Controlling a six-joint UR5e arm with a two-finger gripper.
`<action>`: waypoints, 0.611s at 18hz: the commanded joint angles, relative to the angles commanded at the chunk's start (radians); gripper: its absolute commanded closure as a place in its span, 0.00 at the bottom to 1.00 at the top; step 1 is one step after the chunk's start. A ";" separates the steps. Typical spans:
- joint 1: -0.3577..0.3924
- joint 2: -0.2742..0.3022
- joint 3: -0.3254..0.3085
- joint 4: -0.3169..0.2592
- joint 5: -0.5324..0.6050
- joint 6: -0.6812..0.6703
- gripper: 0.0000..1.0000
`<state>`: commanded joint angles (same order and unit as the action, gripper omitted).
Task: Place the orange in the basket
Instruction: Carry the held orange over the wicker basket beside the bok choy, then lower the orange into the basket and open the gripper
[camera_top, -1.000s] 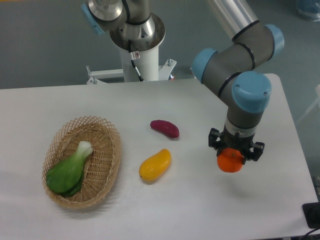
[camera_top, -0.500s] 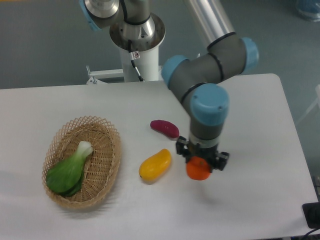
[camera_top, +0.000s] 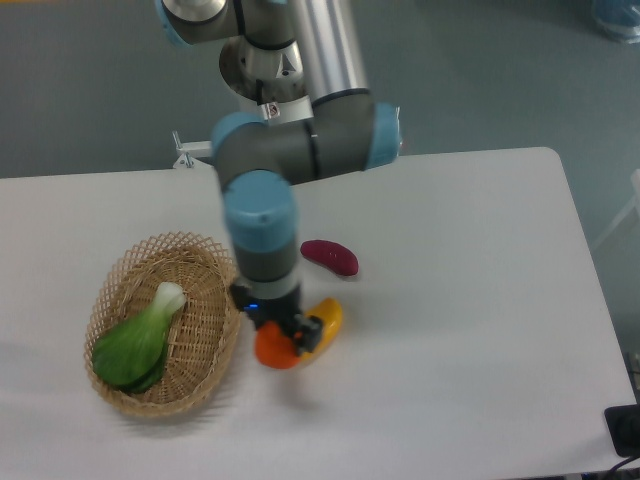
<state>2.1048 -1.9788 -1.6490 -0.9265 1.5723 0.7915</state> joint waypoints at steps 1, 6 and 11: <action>-0.018 -0.005 0.000 0.002 0.000 -0.005 0.24; -0.071 -0.029 0.017 0.005 0.000 -0.015 0.24; -0.130 -0.083 0.074 0.005 0.009 -0.043 0.23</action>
<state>1.9743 -2.0616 -1.5755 -0.9219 1.5815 0.7486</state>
